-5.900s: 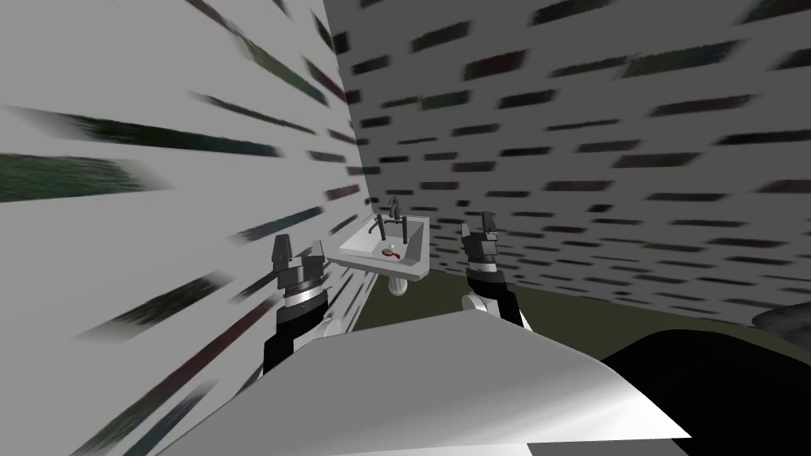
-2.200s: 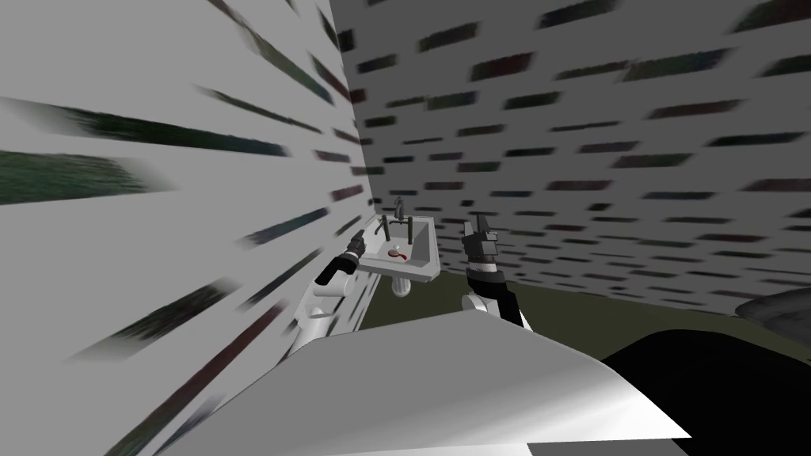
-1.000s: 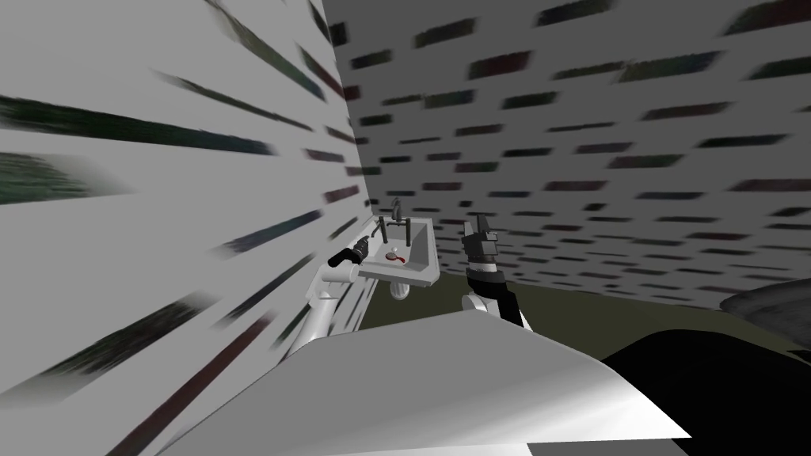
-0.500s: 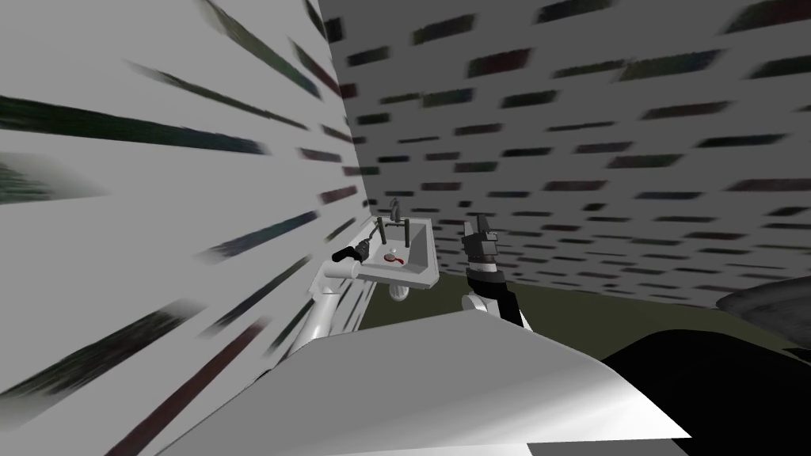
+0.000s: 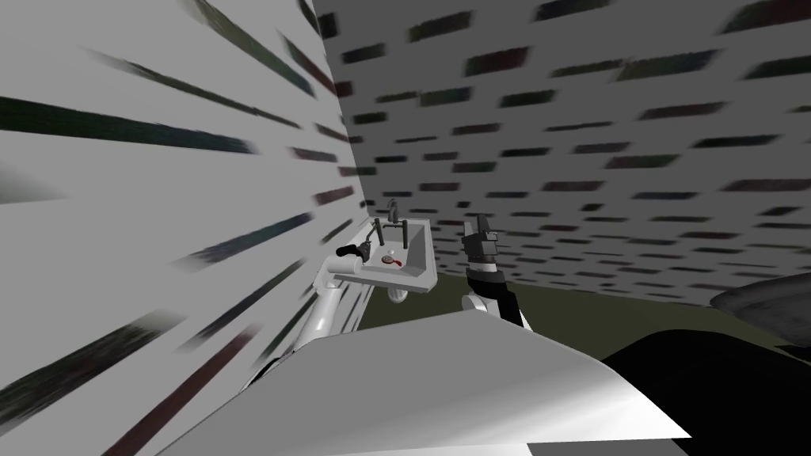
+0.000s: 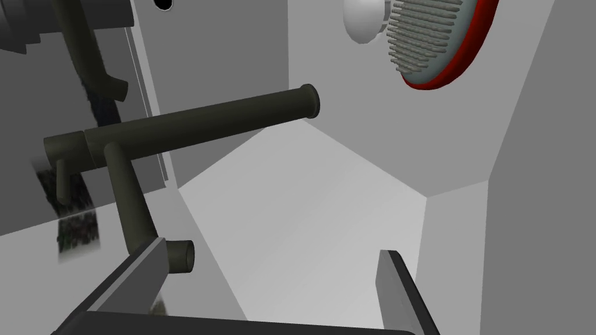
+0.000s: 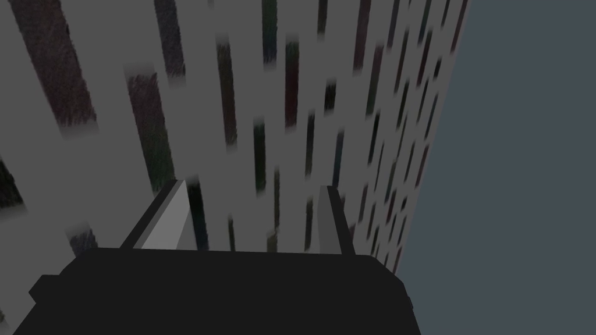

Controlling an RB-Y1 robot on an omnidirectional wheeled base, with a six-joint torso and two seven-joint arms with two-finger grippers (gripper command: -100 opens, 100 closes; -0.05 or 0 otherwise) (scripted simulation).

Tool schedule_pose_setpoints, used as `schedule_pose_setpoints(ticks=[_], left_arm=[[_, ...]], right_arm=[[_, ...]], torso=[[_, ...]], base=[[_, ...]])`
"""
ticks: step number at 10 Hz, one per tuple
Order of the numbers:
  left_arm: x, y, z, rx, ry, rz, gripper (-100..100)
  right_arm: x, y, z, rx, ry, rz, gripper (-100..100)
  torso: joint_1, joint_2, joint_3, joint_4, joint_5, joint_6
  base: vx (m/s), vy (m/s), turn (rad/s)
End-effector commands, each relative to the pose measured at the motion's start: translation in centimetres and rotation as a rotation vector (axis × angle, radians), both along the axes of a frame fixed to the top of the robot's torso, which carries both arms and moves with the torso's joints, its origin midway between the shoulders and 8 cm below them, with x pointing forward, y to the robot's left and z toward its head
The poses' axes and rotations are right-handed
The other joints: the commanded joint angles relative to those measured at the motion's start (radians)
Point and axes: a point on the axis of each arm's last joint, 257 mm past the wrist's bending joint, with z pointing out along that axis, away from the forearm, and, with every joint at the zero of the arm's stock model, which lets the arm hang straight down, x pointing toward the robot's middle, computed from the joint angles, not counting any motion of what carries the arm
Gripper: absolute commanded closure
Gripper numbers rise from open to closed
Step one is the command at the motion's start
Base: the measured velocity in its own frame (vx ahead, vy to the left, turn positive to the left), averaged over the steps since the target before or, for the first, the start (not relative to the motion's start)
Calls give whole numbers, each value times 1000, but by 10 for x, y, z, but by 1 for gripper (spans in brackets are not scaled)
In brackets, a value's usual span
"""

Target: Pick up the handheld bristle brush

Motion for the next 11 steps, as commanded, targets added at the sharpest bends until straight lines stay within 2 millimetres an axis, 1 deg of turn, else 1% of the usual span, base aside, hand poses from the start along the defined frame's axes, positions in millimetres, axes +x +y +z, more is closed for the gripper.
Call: schedule_pose_setpoints(ticks=[1, 2, 3, 4, 5, 8, 11], left_arm=[[0, -1, -10, 1, 54, 9, -100], [-4, 0, -15, 5, 80, 12, -100], [-2, -2, -19, 2, 109, 20, -100], [-7, 0, -24, 6, 137, 23, -100], [-8, 0, -26, 8, 146, 24, -100], [-15, 0, -42, 9, 248, 49, -100], [-29, 4, -57, 18, 343, 70, -100]], right_arm=[[0, 0, 0, 0, 0, 0, 0], [0, 0, 0, 0, 0, 0, 0], [0, 0, 0, 0, 0, 0, 0], [0, 0, 0, 0, 0, 0, 0], [0, 0, 0, 0, 0, 0, 0], [0, 0, 0, 0, 0, 0, 0], [0, 0, 0, 0, 0, 0, 0]], torso=[[0, 0, 0, 0, 0, 0], [-1, 0, 0, 0, 0, 0], [-1, -1, 0, 0, 0, 0], [-2, -1, -1, 0, 0, 0], [-2, -1, 0, 0, 0, 0], [-2, 0, 0, 0, 0, 0], [-3, -1, -1, 0, -1, 0]], base=[[30, -31, -33], [36, -34, -26], [44, -53, -35], [38, -45, -18], [19, -16, 3], [40, -44, -36], [45, -59, -23]])
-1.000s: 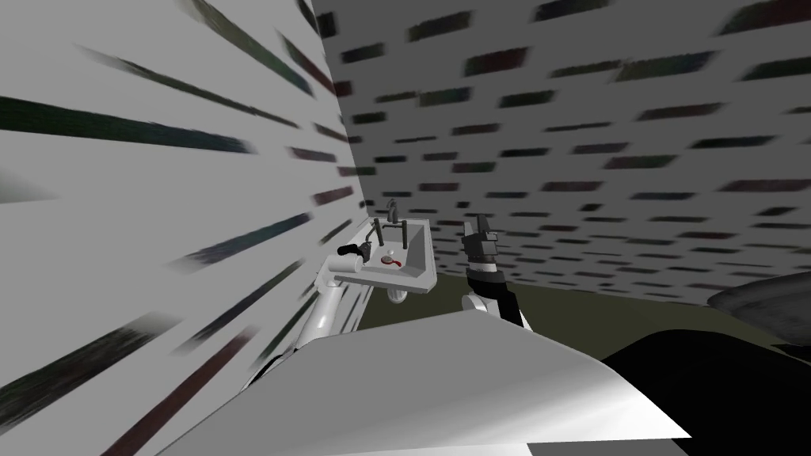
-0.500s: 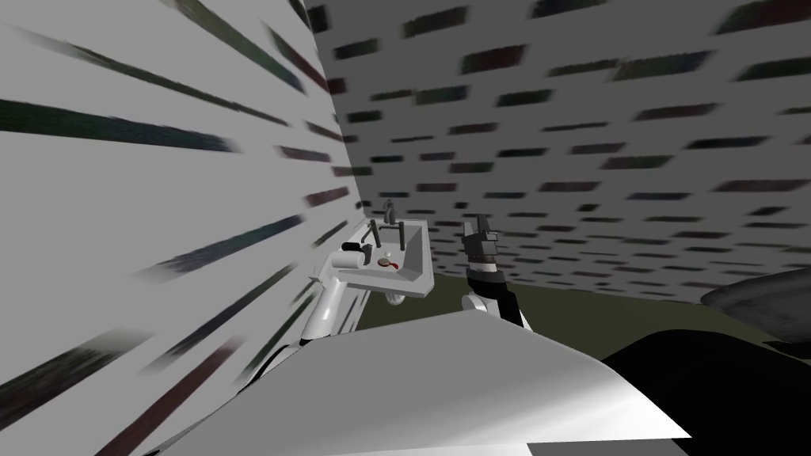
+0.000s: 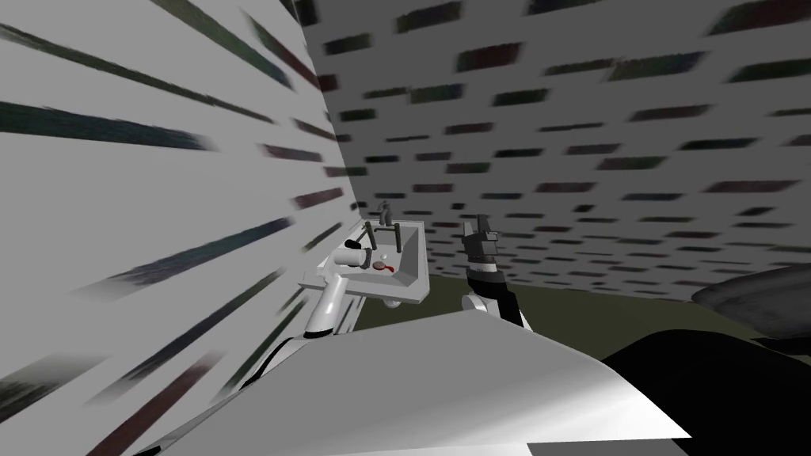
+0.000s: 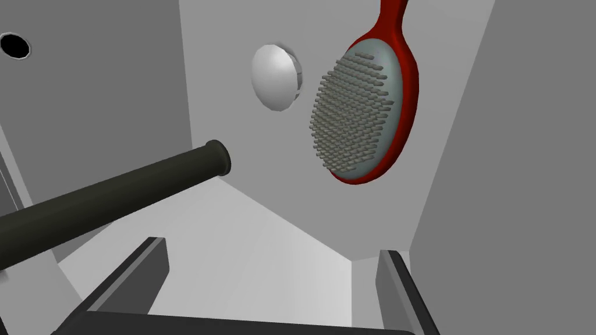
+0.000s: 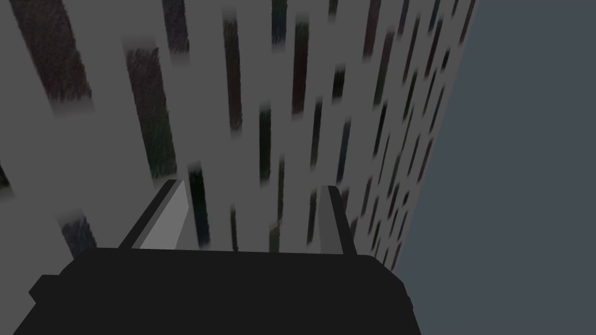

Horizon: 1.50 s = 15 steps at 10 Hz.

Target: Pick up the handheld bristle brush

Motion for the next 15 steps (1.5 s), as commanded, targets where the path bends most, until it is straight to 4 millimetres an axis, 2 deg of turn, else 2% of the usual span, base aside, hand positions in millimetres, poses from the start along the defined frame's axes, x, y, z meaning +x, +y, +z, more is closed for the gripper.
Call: schedule_pose_setpoints(ticks=[1, 8, 10, 11, 14, 15], left_arm=[[-7, 2, -11, 5, 64, 21, -100], [-43, 17, -41, 29, 272, 91, -100], [-63, 26, -58, 41, 369, 136, -100], [-66, 27, -58, 43, 382, 137, -100], [-99, 37, -83, 52, 514, 189, -100], [-93, 36, -79, 50, 485, 179, -100]], right_arm=[[0, 0, 0, 0, 0, 0, 0], [0, 0, 0, 0, 0, 0, 0], [0, 0, 0, 0, 0, 0, 0], [0, 0, 0, 0, 0, 0, 0], [0, 0, 0, 0, 0, 0, 0], [0, 0, 0, 0, 0, 0, 0]], torso=[[0, 0, 0, 0, 0, 0], [-1, 0, 0, 0, 0, 0], [0, 0, 0, 0, 0, 0], [-1, -1, -1, 0, 0, 0], [0, -4, -2, -1, 0, 0], [-1, -5, -3, -1, 0, 0]], base=[[62, -65, -37], [45, -61, -30], [58, -74, -54], [65, -70, -11], [106, -73, -45], [50, -43, 0]])
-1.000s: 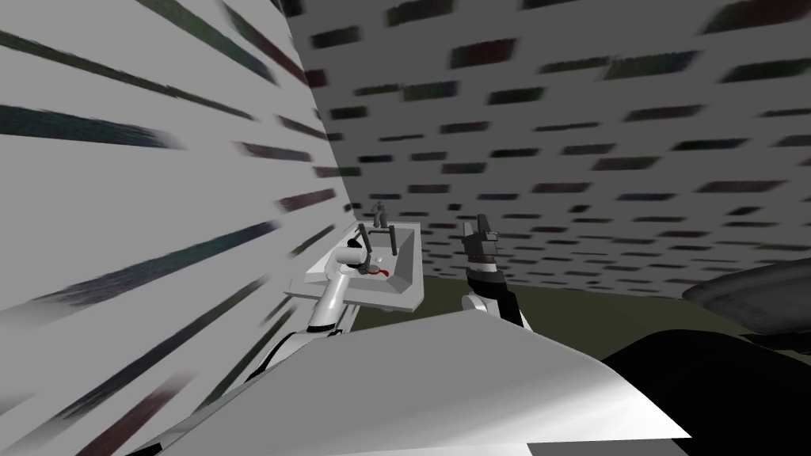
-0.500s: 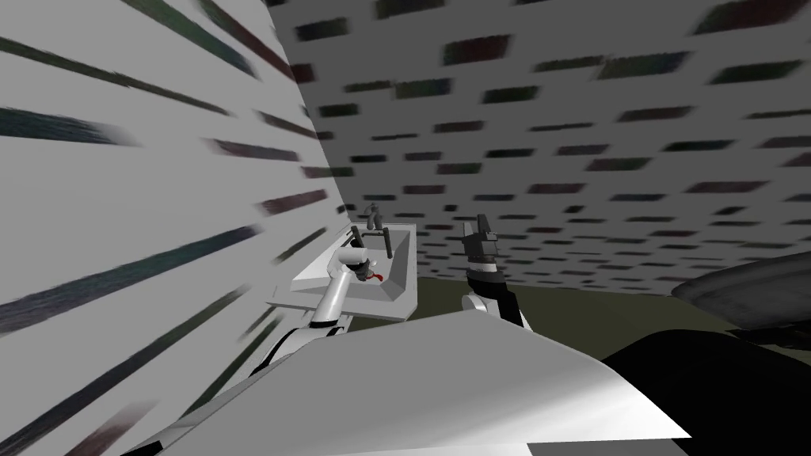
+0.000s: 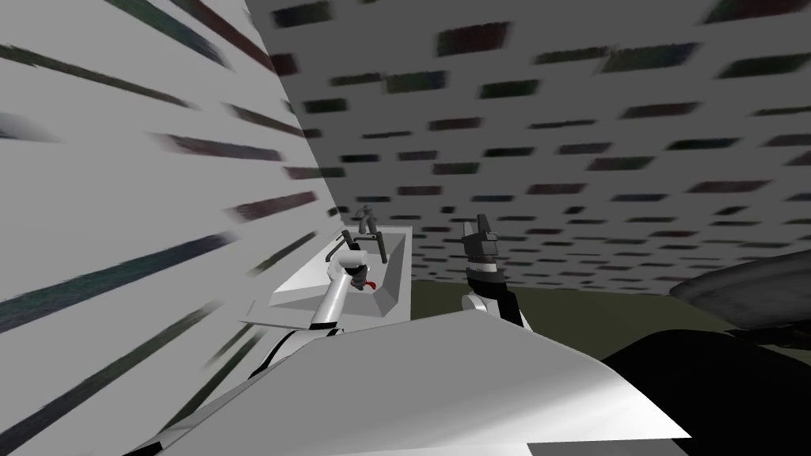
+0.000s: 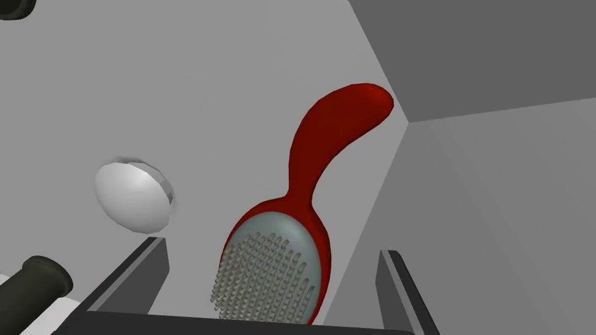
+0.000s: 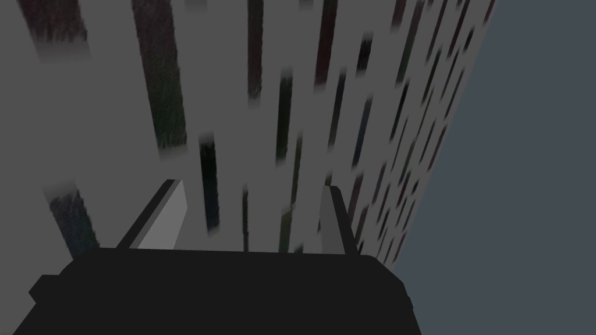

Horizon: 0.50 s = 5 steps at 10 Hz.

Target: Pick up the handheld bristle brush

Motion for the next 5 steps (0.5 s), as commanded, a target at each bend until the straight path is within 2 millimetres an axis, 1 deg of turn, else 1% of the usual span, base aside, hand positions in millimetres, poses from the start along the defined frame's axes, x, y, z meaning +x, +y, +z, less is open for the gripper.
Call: schedule_pose_setpoints(ticks=[1, 2, 3, 5], left_arm=[[0, 0, 0, 0, 0, 0, 0], [1, 18, -5, 2, 5, 3, -100], [3, 35, -9, 4, 7, 7, -100], [3, 72, -17, 5, 16, 18, -100]], right_arm=[[0, 0, 0, 0, 0, 0, 0], [0, 0, 0, 0, 0, 0, 0], [0, 0, 0, 0, 0, 0, 0], [0, 0, 0, 0, 0, 0, 0]], torso=[[0, 0, 0, 0, 0, 0], [2, 3, 2, 1, 1, 0], [1, 4, 3, 1, 0, 0], [-5, 7, 4, 2, -1, 0]], base=[[10, -8, 2], [-6, -45, -61], [-13, -111, -85], [-37, -153, -69]])
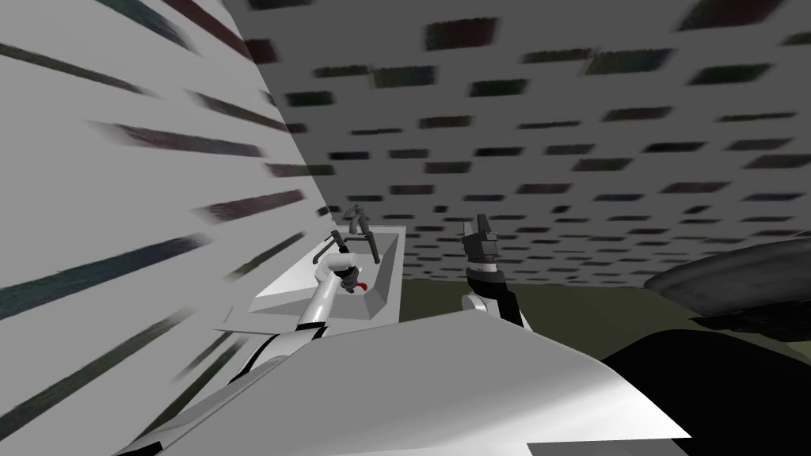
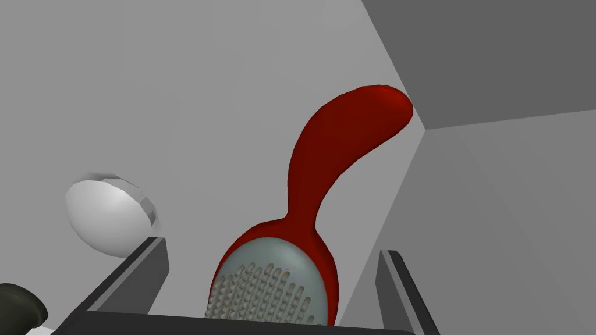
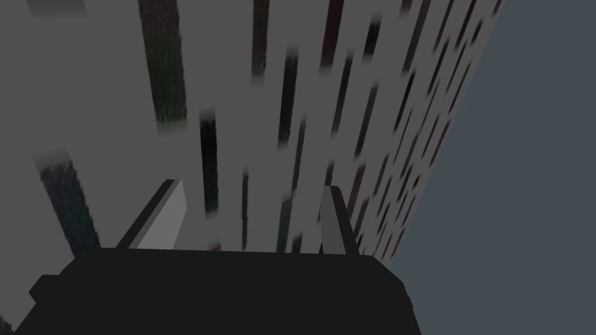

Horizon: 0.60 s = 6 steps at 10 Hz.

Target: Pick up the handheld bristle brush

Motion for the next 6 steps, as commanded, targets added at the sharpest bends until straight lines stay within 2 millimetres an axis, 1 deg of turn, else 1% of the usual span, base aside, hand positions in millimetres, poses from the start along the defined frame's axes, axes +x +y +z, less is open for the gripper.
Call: schedule_pose_setpoints(ticks=[1, 2, 3, 4, 6], left_arm=[[1, 29, -1, 0, 1, 8, -100], [3, 47, -1, 0, -8, 14, -100], [0, 65, -5, -2, -3, 25, -100], [2, 83, -3, -2, -14, 32, -100], [-2, 119, -5, -6, -19, 55, -100]], right_arm=[[0, 0, 0, 0, 0, 0, 0], [0, 0, 0, 0, 0, 0, 0], [0, 0, 0, 0, 0, 0, 0], [0, 0, 0, 0, 0, 0, 0], [0, 0, 0, 0, 0, 0, 0]], torso=[[0, 0, 0, 0, 0, 0], [-1, 0, 0, 0, 0, 0], [-1, -1, 0, 0, 0, 0], [1, -1, 0, 0, 0, 0], [1, -1, 0, 0, 0, 0]], base=[[-22, -173, -78], [-15, -172, -69], [-12, -134, -66], [-19, -124, -74], [-14, -145, -74]])
